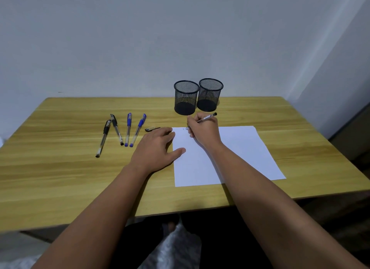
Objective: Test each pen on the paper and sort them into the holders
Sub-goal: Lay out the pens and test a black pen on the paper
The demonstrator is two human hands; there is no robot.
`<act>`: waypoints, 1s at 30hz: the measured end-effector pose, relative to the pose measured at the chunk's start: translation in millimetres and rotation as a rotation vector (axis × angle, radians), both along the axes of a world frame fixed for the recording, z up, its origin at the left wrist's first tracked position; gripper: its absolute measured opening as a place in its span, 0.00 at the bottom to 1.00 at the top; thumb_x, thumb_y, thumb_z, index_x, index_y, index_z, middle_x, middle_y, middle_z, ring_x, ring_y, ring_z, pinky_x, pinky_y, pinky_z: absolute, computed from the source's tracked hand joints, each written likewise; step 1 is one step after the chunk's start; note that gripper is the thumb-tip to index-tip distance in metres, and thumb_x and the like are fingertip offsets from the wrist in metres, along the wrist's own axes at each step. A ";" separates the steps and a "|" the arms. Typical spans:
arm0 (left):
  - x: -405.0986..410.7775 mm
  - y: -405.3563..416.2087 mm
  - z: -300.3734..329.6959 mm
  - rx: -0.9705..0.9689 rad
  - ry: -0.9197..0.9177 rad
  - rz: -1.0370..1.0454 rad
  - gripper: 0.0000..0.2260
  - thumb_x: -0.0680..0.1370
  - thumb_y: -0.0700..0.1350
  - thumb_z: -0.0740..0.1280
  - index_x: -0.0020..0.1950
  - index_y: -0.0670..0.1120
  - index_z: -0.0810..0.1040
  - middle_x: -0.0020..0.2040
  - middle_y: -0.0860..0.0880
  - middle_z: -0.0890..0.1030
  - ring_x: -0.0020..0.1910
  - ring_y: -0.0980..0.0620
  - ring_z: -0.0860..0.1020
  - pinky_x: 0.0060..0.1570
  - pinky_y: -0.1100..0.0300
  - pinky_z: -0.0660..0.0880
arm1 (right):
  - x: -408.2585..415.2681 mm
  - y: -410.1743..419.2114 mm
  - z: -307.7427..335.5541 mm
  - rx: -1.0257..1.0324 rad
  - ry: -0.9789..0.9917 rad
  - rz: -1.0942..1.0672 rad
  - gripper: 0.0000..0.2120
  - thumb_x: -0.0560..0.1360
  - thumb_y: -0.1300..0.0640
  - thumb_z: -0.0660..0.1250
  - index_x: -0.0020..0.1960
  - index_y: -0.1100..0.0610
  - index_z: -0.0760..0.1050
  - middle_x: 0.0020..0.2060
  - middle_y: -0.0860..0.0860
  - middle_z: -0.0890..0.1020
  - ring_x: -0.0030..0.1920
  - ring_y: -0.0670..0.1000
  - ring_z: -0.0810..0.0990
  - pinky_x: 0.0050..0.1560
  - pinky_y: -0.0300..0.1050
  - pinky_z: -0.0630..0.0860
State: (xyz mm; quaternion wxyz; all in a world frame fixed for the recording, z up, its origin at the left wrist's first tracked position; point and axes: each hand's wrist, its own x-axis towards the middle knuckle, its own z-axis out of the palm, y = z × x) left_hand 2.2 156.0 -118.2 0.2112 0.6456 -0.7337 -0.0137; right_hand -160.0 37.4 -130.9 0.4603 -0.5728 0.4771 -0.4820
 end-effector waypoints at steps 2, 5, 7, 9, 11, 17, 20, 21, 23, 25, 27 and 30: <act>-0.3 -0.1 -0.4 0.003 0.003 0.001 0.32 0.76 0.66 0.65 0.72 0.46 0.76 0.73 0.49 0.74 0.72 0.49 0.70 0.69 0.50 0.69 | 0.5 0.6 0.6 -0.011 0.010 0.005 0.20 0.79 0.59 0.71 0.39 0.72 0.69 0.31 0.70 0.77 0.30 0.58 0.79 0.34 0.50 0.75; -0.4 -0.2 -0.4 0.016 0.001 0.007 0.33 0.76 0.67 0.64 0.73 0.47 0.75 0.74 0.50 0.73 0.72 0.49 0.70 0.70 0.49 0.69 | 0.1 0.7 0.2 -0.036 0.041 0.009 0.20 0.79 0.59 0.72 0.38 0.72 0.70 0.33 0.71 0.78 0.28 0.56 0.78 0.32 0.49 0.75; -0.4 -0.2 0.0 0.022 0.005 0.007 0.34 0.75 0.68 0.63 0.73 0.47 0.75 0.74 0.50 0.73 0.72 0.49 0.70 0.70 0.48 0.69 | 0.1 0.9 0.2 -0.049 0.063 0.002 0.19 0.79 0.59 0.72 0.38 0.72 0.71 0.33 0.70 0.79 0.27 0.54 0.78 0.32 0.48 0.75; -0.6 -0.3 0.0 0.025 0.004 0.008 0.34 0.75 0.68 0.62 0.73 0.47 0.75 0.74 0.49 0.73 0.72 0.49 0.70 0.70 0.48 0.69 | -0.3 0.4 -0.4 -0.049 0.079 -0.002 0.19 0.79 0.59 0.72 0.37 0.70 0.73 0.32 0.68 0.80 0.28 0.54 0.78 0.32 0.47 0.76; -0.3 -0.5 -1.4 0.012 0.007 0.003 0.33 0.75 0.68 0.63 0.72 0.46 0.76 0.73 0.49 0.74 0.72 0.49 0.70 0.69 0.48 0.70 | -0.1 1.6 0.4 -0.043 0.079 0.000 0.18 0.79 0.60 0.72 0.36 0.69 0.73 0.31 0.67 0.79 0.28 0.53 0.78 0.32 0.47 0.76; 1.1 -2.5 -3.9 0.014 -0.003 -0.006 0.34 0.75 0.69 0.62 0.72 0.47 0.75 0.73 0.51 0.74 0.73 0.50 0.69 0.70 0.48 0.68 | -0.6 4.5 3.4 -0.050 0.089 -0.021 0.19 0.78 0.62 0.70 0.34 0.68 0.68 0.27 0.64 0.75 0.27 0.55 0.77 0.31 0.47 0.75; 1.5 -3.3 -5.2 0.016 -0.002 -0.001 0.34 0.75 0.69 0.62 0.73 0.47 0.75 0.74 0.51 0.73 0.74 0.50 0.68 0.71 0.48 0.67 | -0.3 6.6 4.2 -0.059 0.098 -0.019 0.19 0.79 0.61 0.70 0.35 0.69 0.68 0.32 0.71 0.77 0.27 0.55 0.77 0.30 0.46 0.74; 1.5 -3.4 -5.6 0.017 -0.004 -0.001 0.34 0.75 0.69 0.62 0.72 0.47 0.75 0.74 0.51 0.73 0.74 0.50 0.68 0.71 0.48 0.67 | -0.6 7.1 4.5 -0.061 0.104 -0.024 0.19 0.79 0.61 0.70 0.35 0.69 0.68 0.32 0.71 0.76 0.27 0.55 0.77 0.30 0.46 0.74; 1.6 -3.5 -6.2 0.019 -0.008 0.002 0.34 0.75 0.69 0.62 0.73 0.47 0.75 0.74 0.52 0.73 0.74 0.51 0.68 0.72 0.48 0.67 | -1.3 7.7 5.9 -0.057 0.106 -0.036 0.18 0.79 0.61 0.69 0.36 0.70 0.67 0.32 0.72 0.76 0.26 0.55 0.77 0.30 0.47 0.74; 2.0 -3.6 -6.3 0.018 -0.006 0.004 0.34 0.75 0.69 0.62 0.73 0.48 0.74 0.75 0.52 0.72 0.74 0.51 0.68 0.72 0.49 0.67 | -1.7 8.3 7.2 -0.046 0.100 -0.038 0.17 0.79 0.61 0.68 0.37 0.71 0.68 0.34 0.73 0.77 0.27 0.54 0.77 0.29 0.45 0.74; 2.1 -3.5 -5.8 0.019 -0.006 0.006 0.34 0.75 0.69 0.62 0.73 0.48 0.74 0.75 0.52 0.72 0.74 0.51 0.68 0.72 0.48 0.67 | -1.5 9.3 7.9 -0.042 0.105 -0.039 0.17 0.79 0.61 0.69 0.37 0.71 0.69 0.34 0.71 0.78 0.27 0.53 0.77 0.28 0.42 0.74; 1.6 -3.2 -4.5 0.019 -0.015 0.006 0.34 0.76 0.69 0.62 0.74 0.48 0.74 0.75 0.53 0.71 0.74 0.51 0.67 0.72 0.49 0.66 | -1.6 9.5 8.6 -0.048 0.115 -0.046 0.18 0.79 0.61 0.69 0.37 0.71 0.68 0.32 0.71 0.76 0.27 0.54 0.76 0.27 0.42 0.73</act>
